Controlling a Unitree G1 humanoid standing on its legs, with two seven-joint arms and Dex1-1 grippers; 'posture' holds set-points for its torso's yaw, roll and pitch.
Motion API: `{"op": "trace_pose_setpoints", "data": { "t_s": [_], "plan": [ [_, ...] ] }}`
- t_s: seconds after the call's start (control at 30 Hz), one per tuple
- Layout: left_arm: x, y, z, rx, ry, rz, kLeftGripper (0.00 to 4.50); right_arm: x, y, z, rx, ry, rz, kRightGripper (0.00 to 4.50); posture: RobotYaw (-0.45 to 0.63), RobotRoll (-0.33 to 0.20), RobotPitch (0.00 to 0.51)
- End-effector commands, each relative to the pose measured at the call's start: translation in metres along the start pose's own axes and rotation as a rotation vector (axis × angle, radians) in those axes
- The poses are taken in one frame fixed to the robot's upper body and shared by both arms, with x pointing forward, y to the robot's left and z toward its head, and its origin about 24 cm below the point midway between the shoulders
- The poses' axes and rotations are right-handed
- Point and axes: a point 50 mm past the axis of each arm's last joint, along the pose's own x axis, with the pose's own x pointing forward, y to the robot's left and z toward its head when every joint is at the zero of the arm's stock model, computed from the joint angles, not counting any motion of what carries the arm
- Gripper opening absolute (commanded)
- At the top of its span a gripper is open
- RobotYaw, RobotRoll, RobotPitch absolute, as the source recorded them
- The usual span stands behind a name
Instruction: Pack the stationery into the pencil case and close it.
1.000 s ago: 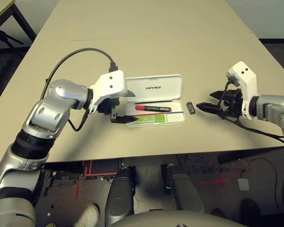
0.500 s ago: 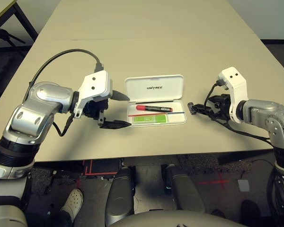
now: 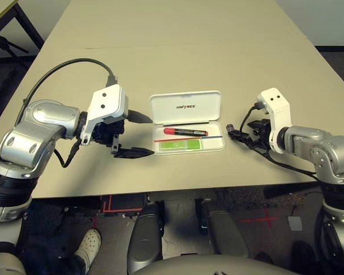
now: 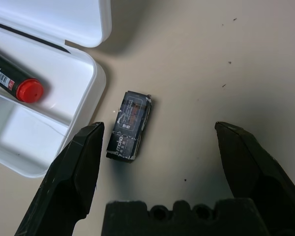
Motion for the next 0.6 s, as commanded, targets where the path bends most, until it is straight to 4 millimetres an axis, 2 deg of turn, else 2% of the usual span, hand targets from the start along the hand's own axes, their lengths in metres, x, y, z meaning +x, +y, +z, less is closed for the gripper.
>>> {"op": "trace_pose_setpoints", "data": {
  "t_s": [0.03, 0.07, 0.17, 0.47, 0.5, 0.6],
  "plan": [
    [-0.0006, -0.0049, 0.0008, 0.001, 0.001, -0.010, 4.47, 0.0057, 0.0009, -0.0051, 0.014, 0.033, 0.003, 4.50, 0.05, 0.000, 0.211],
    [-0.0008, -0.0052, 0.0007, -0.001, 0.001, -0.009, 4.47, 0.0061, 0.0009, -0.0054, 0.016, 0.036, 0.004, 4.50, 0.05, 0.000, 0.213],
    [-0.0015, -0.0067, -0.0002, -0.008, 0.001, -0.003, 4.50, 0.0085, 0.0023, -0.0079, 0.037, 0.063, 0.009, 3.84, 0.06, 0.000, 0.220],
    [-0.0014, -0.0099, -0.0020, -0.016, 0.002, 0.006, 4.50, 0.0045, 0.0030, -0.0026, 0.023, 0.053, 0.004, 0.41, 0.06, 0.000, 0.224],
    [-0.0012, -0.0100, -0.0024, -0.016, 0.003, 0.006, 4.50, 0.0037, 0.0031, -0.0017, 0.013, 0.051, 0.003, 0.28, 0.05, 0.000, 0.222],
    [-0.0009, -0.0096, -0.0033, -0.015, 0.003, 0.008, 4.50, -0.0003, 0.0019, 0.0011, -0.009, 0.042, 0.003, 0.28, 0.05, 0.000, 0.220]
  ]
}}
